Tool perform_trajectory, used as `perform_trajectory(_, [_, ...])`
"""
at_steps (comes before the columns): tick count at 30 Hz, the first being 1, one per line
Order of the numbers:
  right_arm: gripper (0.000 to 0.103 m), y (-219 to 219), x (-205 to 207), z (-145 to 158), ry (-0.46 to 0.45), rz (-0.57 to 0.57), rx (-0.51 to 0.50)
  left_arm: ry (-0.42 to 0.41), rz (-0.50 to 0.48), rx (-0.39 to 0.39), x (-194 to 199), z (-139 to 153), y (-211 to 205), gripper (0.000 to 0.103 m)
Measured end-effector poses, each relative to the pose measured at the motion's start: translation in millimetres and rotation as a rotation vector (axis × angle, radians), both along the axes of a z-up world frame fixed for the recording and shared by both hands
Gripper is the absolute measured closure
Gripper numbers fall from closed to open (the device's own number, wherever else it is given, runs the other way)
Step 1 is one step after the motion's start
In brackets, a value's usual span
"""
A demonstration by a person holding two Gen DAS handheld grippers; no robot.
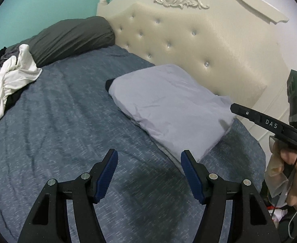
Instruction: Fold clothes
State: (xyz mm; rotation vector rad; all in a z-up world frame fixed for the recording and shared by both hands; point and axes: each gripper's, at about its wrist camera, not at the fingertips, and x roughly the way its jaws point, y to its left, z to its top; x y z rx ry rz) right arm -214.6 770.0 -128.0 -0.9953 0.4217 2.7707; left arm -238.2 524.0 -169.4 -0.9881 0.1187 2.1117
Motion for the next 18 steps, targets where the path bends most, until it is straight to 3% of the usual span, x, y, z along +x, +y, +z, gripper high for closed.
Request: perform_trajectory(18, [0.103, -68.0, 45.9, 42.2, 0.028, -0.029, 0.024, 0.029, 0.025, 0.055, 27.8, 38.5, -62.3, 0.034])
